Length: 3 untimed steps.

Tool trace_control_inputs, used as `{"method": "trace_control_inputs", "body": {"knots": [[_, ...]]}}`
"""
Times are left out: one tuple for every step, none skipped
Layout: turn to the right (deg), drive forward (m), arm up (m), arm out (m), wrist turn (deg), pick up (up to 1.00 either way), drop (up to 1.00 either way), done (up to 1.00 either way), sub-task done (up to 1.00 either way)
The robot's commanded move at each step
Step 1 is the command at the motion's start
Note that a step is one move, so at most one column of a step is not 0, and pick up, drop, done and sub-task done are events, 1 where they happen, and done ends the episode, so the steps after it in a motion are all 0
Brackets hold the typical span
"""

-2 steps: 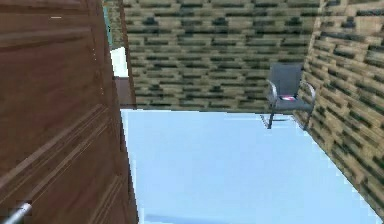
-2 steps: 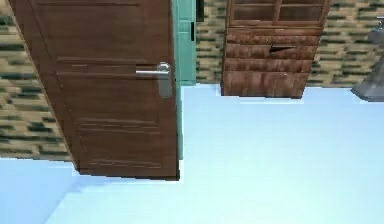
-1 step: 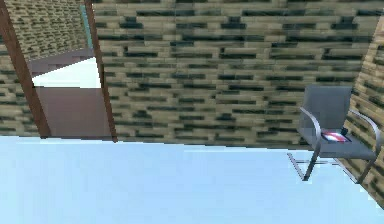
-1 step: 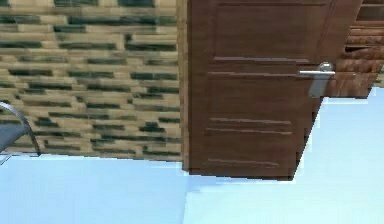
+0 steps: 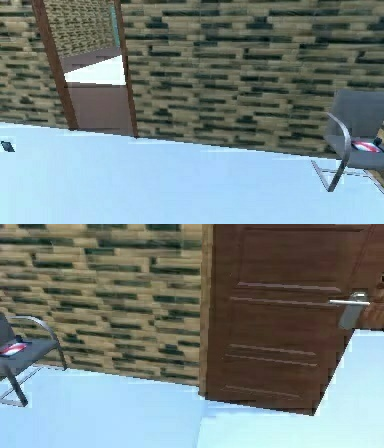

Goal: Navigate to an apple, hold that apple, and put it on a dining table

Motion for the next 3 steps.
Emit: {"method": "trace_control_inputs", "body": {"knots": [[0.0, 0.30, 0.00, 0.00, 0.0, 0.00, 0.00, 0.00, 0.00], [-30.0, 0.00, 0.00, 0.00, 0.0, 0.00, 0.00, 0.00, 0.00], [0.0, 1.00, 0.00, 0.00, 0.0, 0.00, 0.00, 0.00, 0.00]]}}
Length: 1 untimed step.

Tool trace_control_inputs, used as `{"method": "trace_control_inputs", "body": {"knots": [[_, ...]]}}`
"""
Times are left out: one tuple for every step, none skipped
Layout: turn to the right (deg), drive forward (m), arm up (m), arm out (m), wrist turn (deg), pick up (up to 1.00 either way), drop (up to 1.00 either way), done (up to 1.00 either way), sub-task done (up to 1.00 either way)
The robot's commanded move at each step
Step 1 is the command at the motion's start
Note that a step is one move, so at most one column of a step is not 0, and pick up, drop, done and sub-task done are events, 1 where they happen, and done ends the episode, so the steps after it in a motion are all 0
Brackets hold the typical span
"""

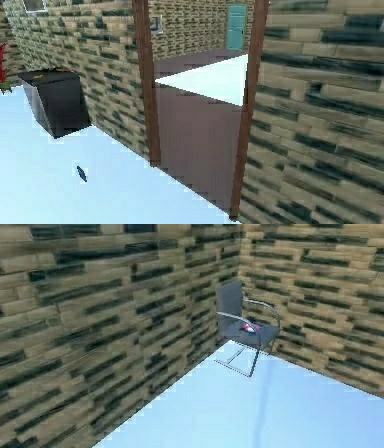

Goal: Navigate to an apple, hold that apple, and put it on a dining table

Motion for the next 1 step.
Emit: {"method": "trace_control_inputs", "body": {"knots": [[-3.0, 0.00, 0.00, 0.00, 0.0, 0.00, 0.00, 0.00, 0.00]]}}
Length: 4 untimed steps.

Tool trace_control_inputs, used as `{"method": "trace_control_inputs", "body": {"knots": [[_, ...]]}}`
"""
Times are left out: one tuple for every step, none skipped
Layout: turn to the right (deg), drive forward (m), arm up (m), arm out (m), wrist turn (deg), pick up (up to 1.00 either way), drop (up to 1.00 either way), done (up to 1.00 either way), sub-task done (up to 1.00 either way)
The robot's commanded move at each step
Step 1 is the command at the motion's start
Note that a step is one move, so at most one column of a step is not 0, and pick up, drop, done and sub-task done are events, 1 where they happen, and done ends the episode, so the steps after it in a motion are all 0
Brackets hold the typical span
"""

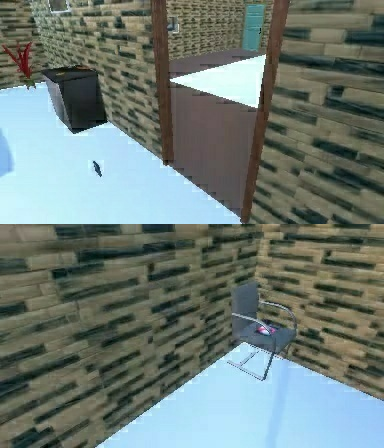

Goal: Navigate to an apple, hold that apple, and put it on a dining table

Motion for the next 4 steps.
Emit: {"method": "trace_control_inputs", "body": {"knots": [[0.0, 1.00, 0.00, 0.00, 0.0, 0.00, 0.00, 0.00, 0.00], [0.0, 0.30, 0.00, 0.00, 0.0, 0.00, 0.00, 0.00, 0.00], [42.0, 0.00, 0.00, 0.00, 0.0, 0.00, 0.00, 0.00, 0.00], [0.0, 1.00, 0.00, 0.00, 0.0, 0.00, 0.00, 0.00, 0.00]]}}
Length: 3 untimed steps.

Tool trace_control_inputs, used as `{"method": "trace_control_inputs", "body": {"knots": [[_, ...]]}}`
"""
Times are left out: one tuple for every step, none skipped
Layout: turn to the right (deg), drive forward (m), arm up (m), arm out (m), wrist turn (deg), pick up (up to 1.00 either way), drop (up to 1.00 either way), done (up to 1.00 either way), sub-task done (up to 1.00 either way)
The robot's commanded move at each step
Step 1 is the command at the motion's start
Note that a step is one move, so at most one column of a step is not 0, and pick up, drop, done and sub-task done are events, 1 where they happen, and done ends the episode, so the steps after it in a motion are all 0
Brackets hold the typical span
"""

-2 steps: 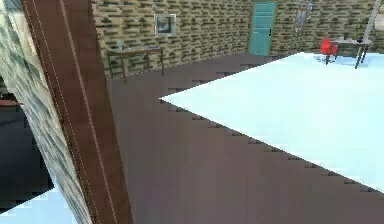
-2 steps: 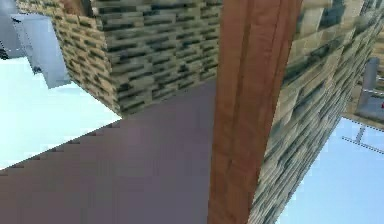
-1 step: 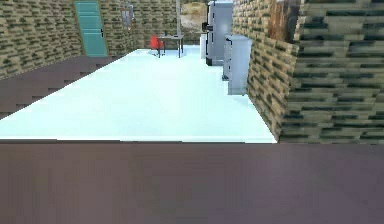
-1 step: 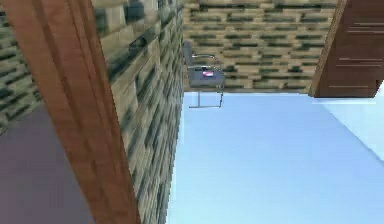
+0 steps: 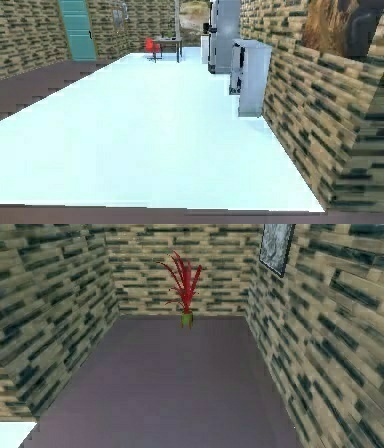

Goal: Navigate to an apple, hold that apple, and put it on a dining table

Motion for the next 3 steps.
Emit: {"method": "trace_control_inputs", "body": {"knots": [[0.0, 1.00, 0.00, 0.00, 0.0, 0.00, 0.00, 0.00, 0.00], [0.0, 1.00, 0.00, 0.00, 0.0, 0.00, 0.00, 0.00, 0.00], [0.0, 1.00, 0.00, 0.00, 0.0, 0.00, 0.00, 0.00, 0.00]]}}
